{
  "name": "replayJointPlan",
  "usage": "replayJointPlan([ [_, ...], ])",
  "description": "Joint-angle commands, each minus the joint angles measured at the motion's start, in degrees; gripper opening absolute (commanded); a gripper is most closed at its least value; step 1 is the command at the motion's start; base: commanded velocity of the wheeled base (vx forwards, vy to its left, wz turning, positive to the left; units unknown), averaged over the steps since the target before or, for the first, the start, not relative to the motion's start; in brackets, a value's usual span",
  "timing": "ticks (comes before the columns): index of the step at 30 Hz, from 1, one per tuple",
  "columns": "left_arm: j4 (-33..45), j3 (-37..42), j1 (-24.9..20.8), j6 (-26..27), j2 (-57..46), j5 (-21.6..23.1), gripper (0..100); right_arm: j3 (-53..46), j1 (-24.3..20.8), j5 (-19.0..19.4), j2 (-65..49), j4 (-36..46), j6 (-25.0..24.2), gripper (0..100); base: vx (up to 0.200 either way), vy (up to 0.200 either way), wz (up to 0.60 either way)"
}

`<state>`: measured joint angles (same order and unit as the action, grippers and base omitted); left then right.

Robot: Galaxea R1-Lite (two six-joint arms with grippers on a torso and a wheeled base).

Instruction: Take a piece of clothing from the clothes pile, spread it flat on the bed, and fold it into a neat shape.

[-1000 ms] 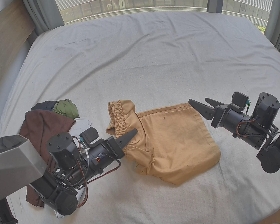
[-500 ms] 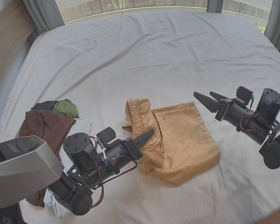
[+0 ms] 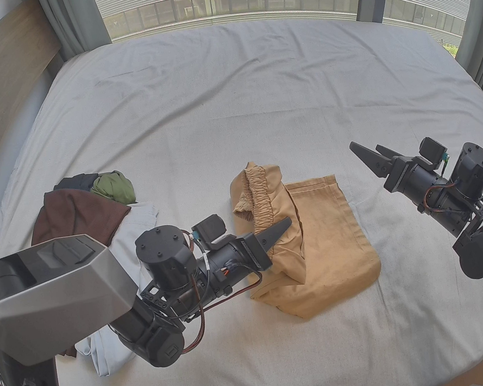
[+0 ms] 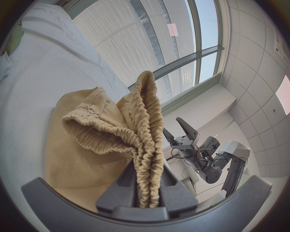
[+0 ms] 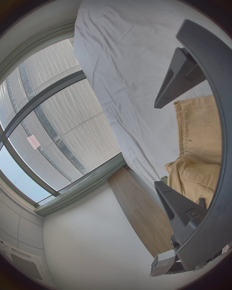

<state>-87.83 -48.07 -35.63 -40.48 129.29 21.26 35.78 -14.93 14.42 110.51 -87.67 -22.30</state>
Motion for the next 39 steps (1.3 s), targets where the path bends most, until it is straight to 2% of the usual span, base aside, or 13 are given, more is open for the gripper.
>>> replayJointPlan([
  [1,0.12,-1.68,-0.75,0.06,2.19,-0.08,0,0.08,0.17,0.08,-0.03,-0.04,-0.03,100,0.000,0.000,0.00],
  [10,0.56,-4.23,-1.19,-0.03,3.95,-0.08,0,0.08,0.70,0.08,-0.03,-0.13,-0.12,100,0.000,0.000,0.00],
  [26,3.99,-11.87,-4.71,-0.12,8.69,-0.17,0,0.08,0.78,0.17,0.23,-0.13,-0.12,100,0.000,0.000,0.00],
  [39,7.06,-13.19,-5.06,-0.12,8.87,-0.17,0,0.52,1.75,0.52,0.41,-0.22,-0.29,100,0.000,0.000,0.00],
])
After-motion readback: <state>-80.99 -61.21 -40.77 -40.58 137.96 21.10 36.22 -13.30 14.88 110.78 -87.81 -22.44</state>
